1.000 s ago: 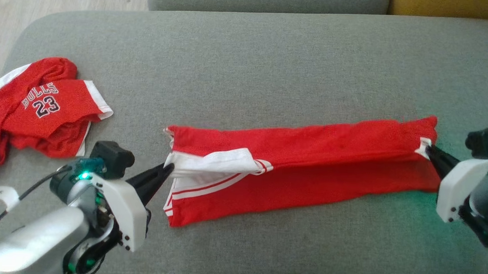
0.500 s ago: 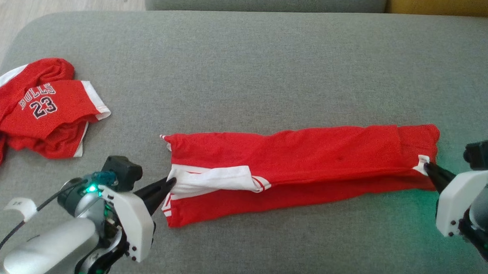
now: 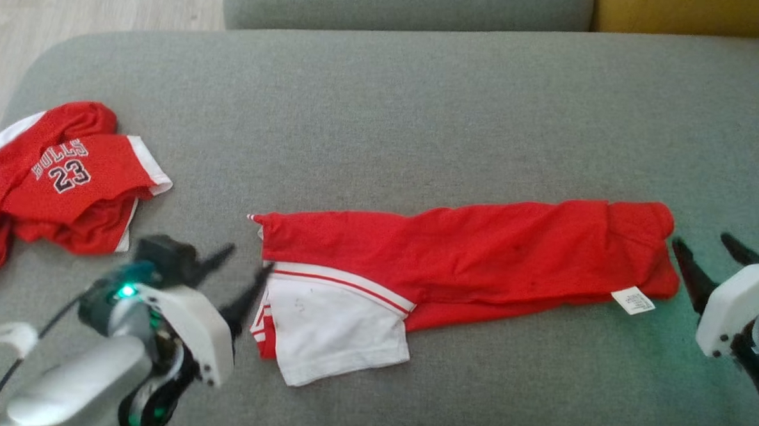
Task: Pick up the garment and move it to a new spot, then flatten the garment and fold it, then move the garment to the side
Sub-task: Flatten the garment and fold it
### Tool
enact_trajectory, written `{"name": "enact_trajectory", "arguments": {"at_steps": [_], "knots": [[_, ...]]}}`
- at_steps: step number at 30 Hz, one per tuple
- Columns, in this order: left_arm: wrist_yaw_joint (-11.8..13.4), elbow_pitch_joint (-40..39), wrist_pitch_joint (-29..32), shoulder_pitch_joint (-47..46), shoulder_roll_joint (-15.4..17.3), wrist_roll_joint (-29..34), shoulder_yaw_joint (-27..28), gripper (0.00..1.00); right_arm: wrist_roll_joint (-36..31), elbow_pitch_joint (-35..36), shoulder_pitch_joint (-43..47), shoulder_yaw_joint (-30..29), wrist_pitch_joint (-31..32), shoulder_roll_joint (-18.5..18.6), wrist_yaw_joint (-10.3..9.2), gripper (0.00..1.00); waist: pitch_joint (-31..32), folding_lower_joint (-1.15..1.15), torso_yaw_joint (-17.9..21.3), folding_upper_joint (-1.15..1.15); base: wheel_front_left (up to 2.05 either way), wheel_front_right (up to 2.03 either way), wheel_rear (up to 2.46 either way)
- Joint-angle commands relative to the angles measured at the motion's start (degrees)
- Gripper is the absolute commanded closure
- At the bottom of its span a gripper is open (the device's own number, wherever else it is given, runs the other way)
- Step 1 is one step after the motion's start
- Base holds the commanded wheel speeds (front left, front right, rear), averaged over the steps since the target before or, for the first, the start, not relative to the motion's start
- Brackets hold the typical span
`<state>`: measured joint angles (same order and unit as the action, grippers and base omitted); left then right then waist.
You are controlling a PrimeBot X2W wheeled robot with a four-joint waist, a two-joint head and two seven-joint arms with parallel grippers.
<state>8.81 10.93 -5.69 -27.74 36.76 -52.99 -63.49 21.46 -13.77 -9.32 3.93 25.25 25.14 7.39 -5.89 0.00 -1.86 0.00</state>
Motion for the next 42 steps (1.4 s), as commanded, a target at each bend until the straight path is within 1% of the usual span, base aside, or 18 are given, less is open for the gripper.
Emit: {"name": "enact_trajectory", "arguments": {"at_steps": [1,3,5,8,10,12,15,16,19,22,26,27,32,35,42], "knots": [[1.1,-0.8,-2.5,-1.6,1.1,-1.4,4.7,0.0,-0.5,3.0,0.0,-0.9,-2.1,-0.2,0.1,0.0,0.6,0.0,0.2,0.0,0.0,0.0,0.0],[2.6,-0.9,-5.8,-0.8,0.2,-3.5,8.0,0.0,-0.9,4.5,0.1,-2.7,-5.3,-2.3,0.1,0.0,1.3,0.0,0.3,0.0,0.0,0.0,0.0],[3.5,-1.5,-8.0,0.2,-0.9,-5.3,11.7,0.0,-1.5,6.2,0.5,-3.8,-8.9,-4.2,0.1,0.0,1.9,0.0,0.5,0.0,0.0,0.0,0.0],[4.8,-2.9,-9.2,2.7,-3.3,-6.4,18.7,0.0,-3.5,8.2,1.6,-5.3,-14.3,-6.8,0.1,0.0,3.0,0.0,0.6,0.0,0.0,0.0,0.0],[5.5,-4.7,-9.3,5.2,-5.8,-4.4,25.7,0.0,-4.9,9.2,2.5,-6.3,-17.6,-9.0,0.1,0.0,3.5,0.0,0.6,0.0,0.0,0.0,0.0],[5.3,-6.3,-9.3,8.5,-8.7,-1.1,31.8,0.0,-6.4,10.3,3.5,-6.7,-20.5,-11.3,0.1,0.0,3.7,0.0,0.7,0.0,0.0,0.0,0.0],[3.9,-7.7,-9.3,13.6,-13.0,4.4,38.2,0.0,-8.7,11.1,5.1,-6.4,-24.3,-14.2,0.1,0.0,4.1,0.0,0.8,0.0,0.0,0.0,0.0],[2.5,-7.8,-9.3,16.7,-15.6,8.1,41.1,0.0,-10.0,10.8,6.3,-6.6,-26.4,-16.2,0.1,0.0,4.3,0.0,0.7,0.0,0.0,0.0,0.0],[0.8,-6.7,-9.3,20.7,-19.1,13.1,43.8,0.0,-12.1,9.4,8.1,-6.5,-28.5,-18.0,0.1,0.0,4.7,0.0,0.7,0.0,0.0,0.0,0.0],[-1.2,-5.4,-9.3,23.4,-22.1,17.5,45.6,0.0,-13.3,7.6,9.1,-6.3,-29.8,-19.0,0.1,0.0,4.9,0.0,0.7,0.0,0.0,0.0,0.0],[-3.7,-4.0,-9.3,24.9,-25.3,21.0,48.8,0.0,-13.8,6.2,9.3,-6.5,-30.6,-19.7,0.1,0.0,5.1,0.0,0.6,0.0,0.0,0.0,0.0],[-3.7,-4.0,-9.3,24.9,-25.3,21.0,48.8,0.0,-13.8,6.2,9.3,-6.5,-30.6,-19.7,0.1,0.0,5.1,0.0,0.6,0.0,0.0,0.0,0.0],[-6.9,-2.3,-9.3,24.9,-27.3,24.5,50.6,0.0,-14.3,4.3,8.1,-8.6,-29.4,-20.1,0.1,0.0,4.4,0.0,0.3,0.0,0.0,0.0,0.0],[-8.2,-1.3,-9.3,24.5,-28.4,25.8,51.6,0.0,-15.1,1.5,6.4,-11.5,-26.8,-20.7,0.1,0.0,3.4,0.0,0.1,0.0,0.0,0.0,0.0],[-10.9,1.1,-9.3,23.1,-30.2,28.0,52.7,0.0,-11.9,-6.6,-0.2,-17.8,-22.2,-22.0,0.1,0.0,0.4,0.0,-1.0,0.0,0.0,0.0,0.0]]}}
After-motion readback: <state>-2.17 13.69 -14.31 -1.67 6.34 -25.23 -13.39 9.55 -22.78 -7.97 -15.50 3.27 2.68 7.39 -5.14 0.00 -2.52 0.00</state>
